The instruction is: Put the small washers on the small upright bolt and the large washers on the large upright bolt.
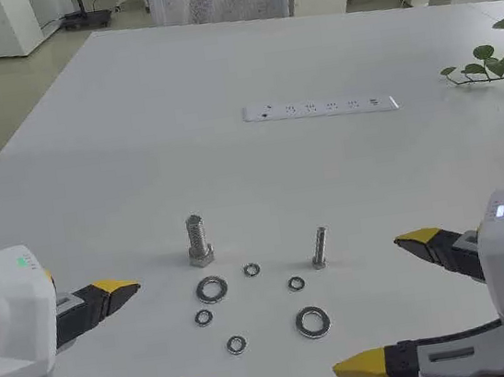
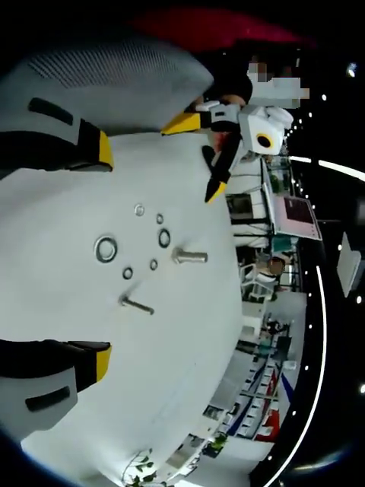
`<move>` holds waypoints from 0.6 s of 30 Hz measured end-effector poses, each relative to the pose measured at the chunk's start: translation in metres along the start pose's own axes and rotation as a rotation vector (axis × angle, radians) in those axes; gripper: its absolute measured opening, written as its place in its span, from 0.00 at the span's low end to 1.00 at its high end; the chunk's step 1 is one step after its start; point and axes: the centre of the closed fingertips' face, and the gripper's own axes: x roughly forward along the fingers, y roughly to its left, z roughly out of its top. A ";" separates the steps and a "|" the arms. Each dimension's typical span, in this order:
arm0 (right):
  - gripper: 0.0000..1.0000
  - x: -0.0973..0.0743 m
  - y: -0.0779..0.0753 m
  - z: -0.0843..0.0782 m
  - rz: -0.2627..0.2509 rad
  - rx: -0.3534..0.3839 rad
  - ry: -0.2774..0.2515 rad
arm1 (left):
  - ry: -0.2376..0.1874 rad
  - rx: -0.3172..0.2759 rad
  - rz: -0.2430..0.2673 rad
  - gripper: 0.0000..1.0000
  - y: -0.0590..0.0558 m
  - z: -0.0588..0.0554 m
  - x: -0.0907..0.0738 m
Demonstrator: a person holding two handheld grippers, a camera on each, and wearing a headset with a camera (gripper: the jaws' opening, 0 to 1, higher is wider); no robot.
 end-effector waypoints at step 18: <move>0.91 0.000 0.001 -0.002 0.005 -0.001 0.008 | 0.005 0.000 -0.004 0.97 -0.002 -0.001 0.001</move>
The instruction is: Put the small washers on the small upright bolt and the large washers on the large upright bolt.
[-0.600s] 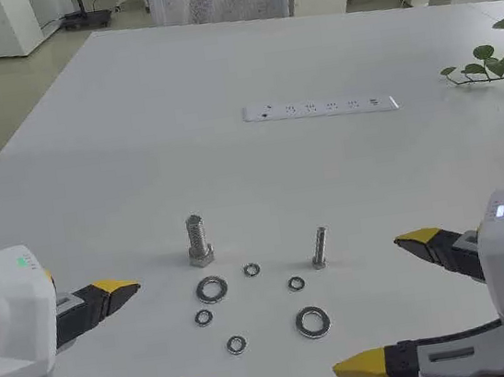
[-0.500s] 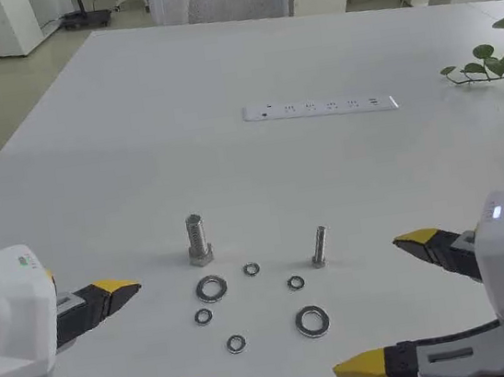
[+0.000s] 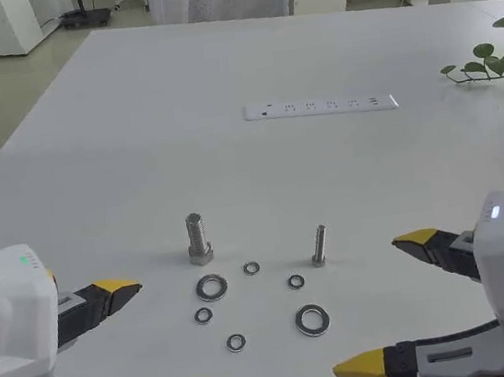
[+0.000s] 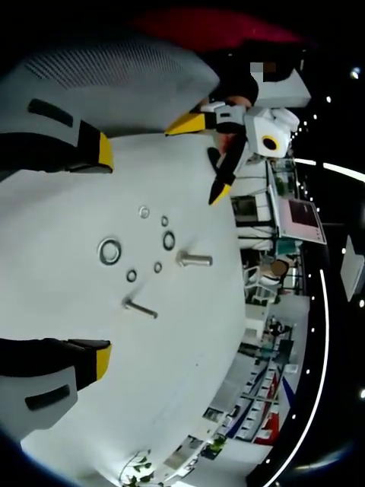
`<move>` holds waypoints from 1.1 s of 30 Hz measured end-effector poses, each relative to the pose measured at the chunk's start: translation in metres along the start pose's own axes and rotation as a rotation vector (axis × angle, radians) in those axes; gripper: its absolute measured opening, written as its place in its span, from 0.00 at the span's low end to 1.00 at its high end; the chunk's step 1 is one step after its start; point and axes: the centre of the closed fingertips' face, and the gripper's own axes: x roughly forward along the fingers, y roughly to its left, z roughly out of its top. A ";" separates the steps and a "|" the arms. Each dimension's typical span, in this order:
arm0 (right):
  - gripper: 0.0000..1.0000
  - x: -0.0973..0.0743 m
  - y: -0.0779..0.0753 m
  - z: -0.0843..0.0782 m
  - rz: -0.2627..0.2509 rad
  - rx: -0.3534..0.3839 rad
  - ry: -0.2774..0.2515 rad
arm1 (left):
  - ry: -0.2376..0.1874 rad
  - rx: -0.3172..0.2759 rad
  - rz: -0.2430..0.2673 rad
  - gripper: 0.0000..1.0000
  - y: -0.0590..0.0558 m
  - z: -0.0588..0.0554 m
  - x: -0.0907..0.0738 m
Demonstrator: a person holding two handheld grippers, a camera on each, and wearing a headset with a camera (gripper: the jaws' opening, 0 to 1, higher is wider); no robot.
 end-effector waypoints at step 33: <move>0.89 -0.004 0.000 0.004 0.002 -0.030 0.013 | -0.005 -0.001 0.004 0.96 -0.001 0.000 -0.002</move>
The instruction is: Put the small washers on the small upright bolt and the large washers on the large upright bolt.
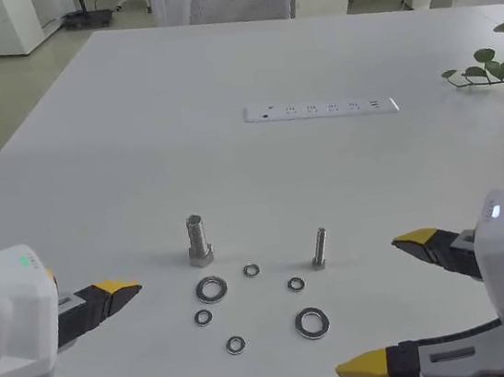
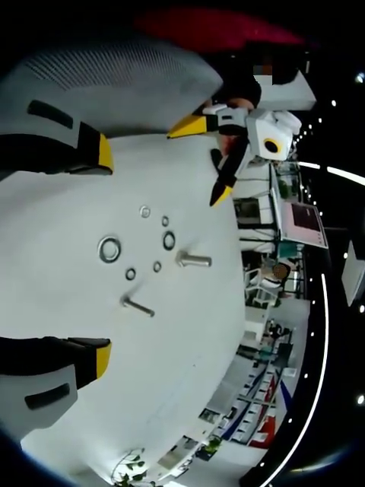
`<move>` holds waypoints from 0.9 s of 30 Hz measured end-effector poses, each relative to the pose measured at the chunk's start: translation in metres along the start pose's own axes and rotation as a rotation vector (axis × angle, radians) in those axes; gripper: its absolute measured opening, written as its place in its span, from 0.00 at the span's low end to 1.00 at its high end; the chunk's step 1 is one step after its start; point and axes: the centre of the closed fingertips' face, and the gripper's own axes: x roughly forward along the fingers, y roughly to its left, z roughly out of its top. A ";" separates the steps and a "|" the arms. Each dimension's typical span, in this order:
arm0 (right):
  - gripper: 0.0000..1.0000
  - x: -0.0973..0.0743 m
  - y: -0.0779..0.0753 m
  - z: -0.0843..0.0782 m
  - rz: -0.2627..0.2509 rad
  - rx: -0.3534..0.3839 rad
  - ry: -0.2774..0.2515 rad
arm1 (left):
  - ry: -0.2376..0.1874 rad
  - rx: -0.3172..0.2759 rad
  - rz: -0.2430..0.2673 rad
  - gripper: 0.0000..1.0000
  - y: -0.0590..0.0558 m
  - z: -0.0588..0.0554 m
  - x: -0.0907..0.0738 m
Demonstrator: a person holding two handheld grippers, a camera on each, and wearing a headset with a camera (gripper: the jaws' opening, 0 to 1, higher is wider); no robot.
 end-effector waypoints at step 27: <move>0.76 0.012 0.003 0.002 0.057 -0.068 0.070 | -0.004 -0.004 0.002 0.95 0.004 0.002 0.002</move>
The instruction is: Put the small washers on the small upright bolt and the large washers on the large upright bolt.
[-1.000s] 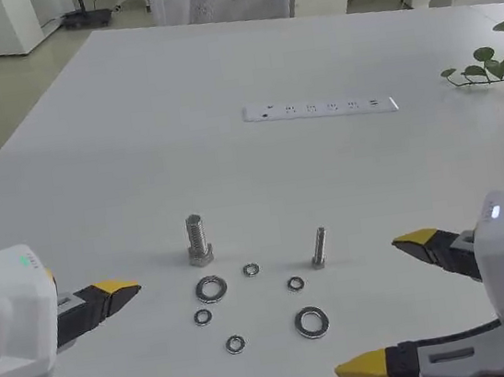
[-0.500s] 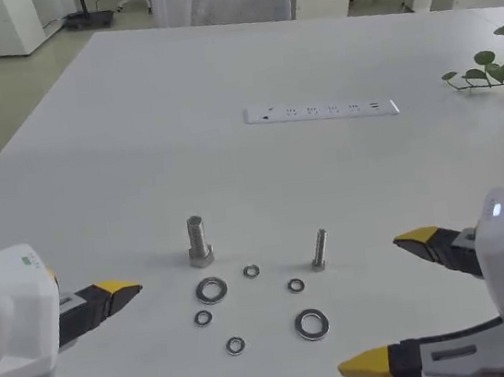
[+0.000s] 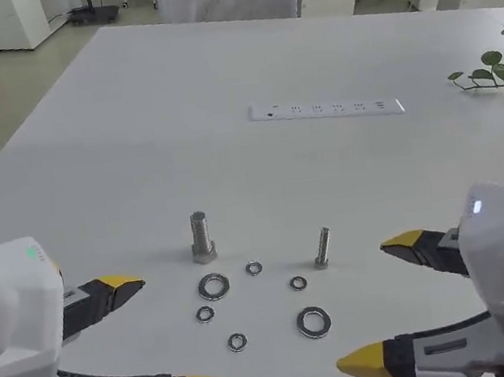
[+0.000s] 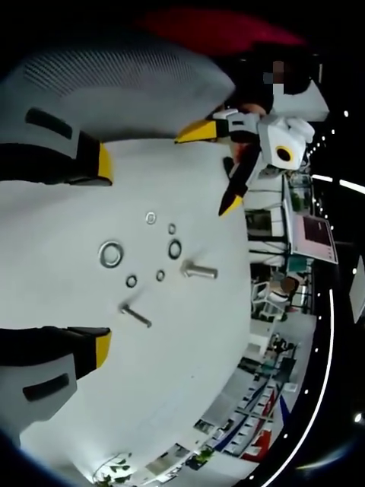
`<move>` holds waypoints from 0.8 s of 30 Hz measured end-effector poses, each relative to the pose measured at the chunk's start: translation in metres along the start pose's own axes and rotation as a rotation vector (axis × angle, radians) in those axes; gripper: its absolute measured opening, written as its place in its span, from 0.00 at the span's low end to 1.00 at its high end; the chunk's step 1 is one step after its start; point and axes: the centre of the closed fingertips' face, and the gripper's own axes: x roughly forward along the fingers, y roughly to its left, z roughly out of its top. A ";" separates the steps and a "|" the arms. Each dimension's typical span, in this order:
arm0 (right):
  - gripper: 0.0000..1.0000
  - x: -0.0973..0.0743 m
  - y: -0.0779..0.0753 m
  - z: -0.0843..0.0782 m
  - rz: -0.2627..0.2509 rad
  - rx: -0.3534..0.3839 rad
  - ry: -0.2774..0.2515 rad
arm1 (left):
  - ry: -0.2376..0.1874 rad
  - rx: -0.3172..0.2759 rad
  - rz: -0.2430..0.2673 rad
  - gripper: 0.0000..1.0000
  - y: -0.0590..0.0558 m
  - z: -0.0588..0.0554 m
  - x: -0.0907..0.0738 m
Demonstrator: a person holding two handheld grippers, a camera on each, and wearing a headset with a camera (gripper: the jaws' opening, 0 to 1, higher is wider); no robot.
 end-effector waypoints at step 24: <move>0.46 0.036 0.005 -0.011 0.120 -0.165 0.209 | 0.016 0.010 0.000 0.94 -0.006 -0.007 -0.001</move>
